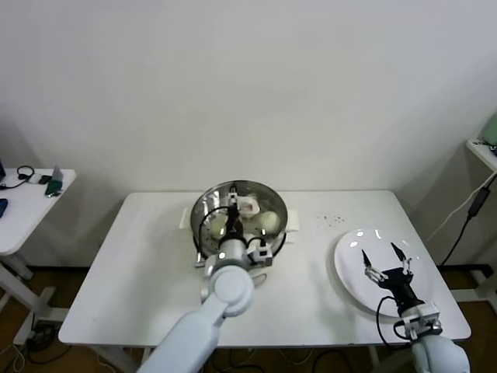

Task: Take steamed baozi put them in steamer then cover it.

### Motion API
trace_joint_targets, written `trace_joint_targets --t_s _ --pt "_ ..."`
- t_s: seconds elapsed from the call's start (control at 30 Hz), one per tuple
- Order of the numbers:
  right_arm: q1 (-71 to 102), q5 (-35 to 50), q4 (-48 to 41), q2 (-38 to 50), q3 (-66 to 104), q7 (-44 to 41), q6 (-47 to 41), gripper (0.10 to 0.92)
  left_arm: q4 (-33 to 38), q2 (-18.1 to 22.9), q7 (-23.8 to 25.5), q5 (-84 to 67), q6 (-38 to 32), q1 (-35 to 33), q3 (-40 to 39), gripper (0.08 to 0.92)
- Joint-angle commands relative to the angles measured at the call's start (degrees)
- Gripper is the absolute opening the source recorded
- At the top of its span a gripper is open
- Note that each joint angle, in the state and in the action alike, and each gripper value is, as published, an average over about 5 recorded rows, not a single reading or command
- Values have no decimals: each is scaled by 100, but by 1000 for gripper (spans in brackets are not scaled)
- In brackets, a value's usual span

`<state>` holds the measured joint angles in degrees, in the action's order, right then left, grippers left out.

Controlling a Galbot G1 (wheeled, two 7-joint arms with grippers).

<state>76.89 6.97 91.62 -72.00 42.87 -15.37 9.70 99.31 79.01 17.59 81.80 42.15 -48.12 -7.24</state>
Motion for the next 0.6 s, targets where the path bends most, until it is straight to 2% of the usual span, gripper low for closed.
trace_joint_targets --t_s 0.03,0.2,0.33,0.4,0.5,0.6 --pt "-44 3 -26 9 -21 -4 -49 823 1070 -616 -1 -764 285 -323 40 694" --pt "-88 -17 -41 17 -41 12 -79 823 1591 -829 -134 -1267 285 -666 176 807" --pt "-99 -21 -51 45 -44 13 -96 823 2037 -1115 -390 -1990 284 -986 296 822" --pt "-105 -22 -55 55 -44 13 -103 823 2254 -1225 -770 -2561 228 -1155 427 822" --pt "-104 -21 -46 58 -43 9 -108 823 2458 -1342 -1681 -3502 -100 -1439 797 823" --pt "-86 -27 -33 61 -42 1 -114 823 2591 -1476 -2532 -4524 -862 -1844 1365 823"
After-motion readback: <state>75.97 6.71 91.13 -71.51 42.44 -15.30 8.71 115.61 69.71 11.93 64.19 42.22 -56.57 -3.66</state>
